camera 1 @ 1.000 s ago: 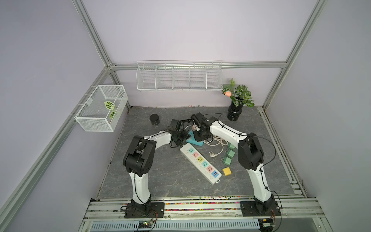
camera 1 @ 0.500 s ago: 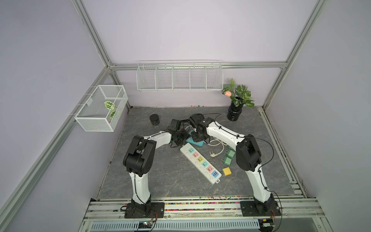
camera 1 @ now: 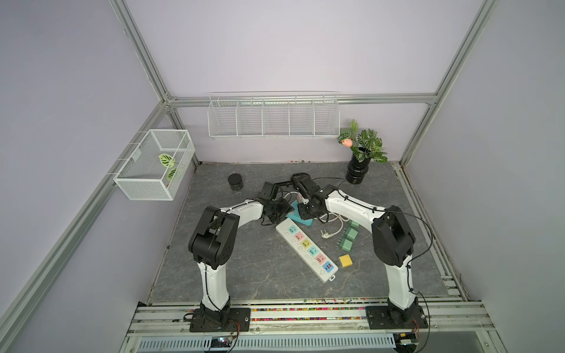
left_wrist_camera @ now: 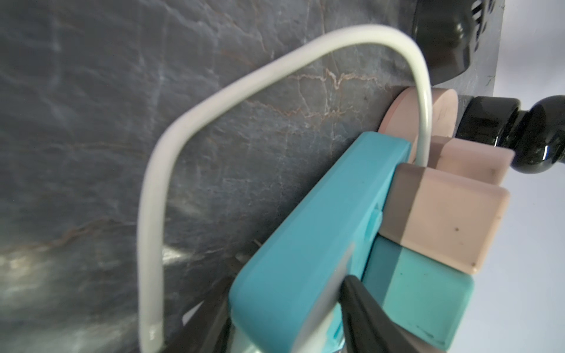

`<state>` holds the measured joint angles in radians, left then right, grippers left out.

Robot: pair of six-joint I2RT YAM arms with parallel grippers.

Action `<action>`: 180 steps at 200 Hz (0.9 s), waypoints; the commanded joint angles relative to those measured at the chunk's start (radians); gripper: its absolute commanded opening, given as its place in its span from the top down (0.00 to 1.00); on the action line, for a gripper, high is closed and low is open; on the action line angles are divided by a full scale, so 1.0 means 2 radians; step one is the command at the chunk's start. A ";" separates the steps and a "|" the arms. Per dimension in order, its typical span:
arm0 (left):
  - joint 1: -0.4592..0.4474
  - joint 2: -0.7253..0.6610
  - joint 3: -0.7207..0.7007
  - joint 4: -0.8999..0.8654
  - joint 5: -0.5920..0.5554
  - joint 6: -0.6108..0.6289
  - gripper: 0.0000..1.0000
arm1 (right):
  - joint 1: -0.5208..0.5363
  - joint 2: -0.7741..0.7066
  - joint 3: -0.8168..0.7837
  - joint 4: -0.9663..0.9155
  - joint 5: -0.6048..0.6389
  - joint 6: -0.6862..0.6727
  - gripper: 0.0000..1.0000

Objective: Pull the plug off the socket
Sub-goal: Remove the plug from the socket, then place the plug at the center of the board.

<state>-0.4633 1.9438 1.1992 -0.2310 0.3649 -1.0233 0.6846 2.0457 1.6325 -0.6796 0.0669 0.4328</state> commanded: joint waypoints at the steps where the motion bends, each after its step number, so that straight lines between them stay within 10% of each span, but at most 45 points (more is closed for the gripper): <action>1: 0.011 0.035 -0.019 -0.091 -0.092 0.003 0.43 | -0.004 -0.048 -0.006 -0.031 0.024 0.018 0.76; 40: 0.011 0.032 -0.027 -0.091 -0.096 0.003 0.43 | -0.052 -0.063 -0.083 0.063 -0.138 0.064 0.76; 89: 0.010 0.013 -0.027 -0.066 -0.073 0.024 0.42 | -0.039 -0.093 -0.079 0.005 -0.081 0.015 0.76; 135: 0.006 -0.065 -0.020 -0.026 -0.040 0.098 0.35 | -0.060 -0.249 -0.231 0.069 -0.120 -0.002 0.75; 180: 0.005 -0.137 -0.055 0.002 -0.032 0.121 0.31 | -0.176 -0.443 -0.424 0.135 -0.216 0.117 0.74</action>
<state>-0.4534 1.7416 1.1404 -0.2573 0.3027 -0.8318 0.4377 1.2945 0.9218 -0.4706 -0.2569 0.5308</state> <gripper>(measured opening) 0.688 0.308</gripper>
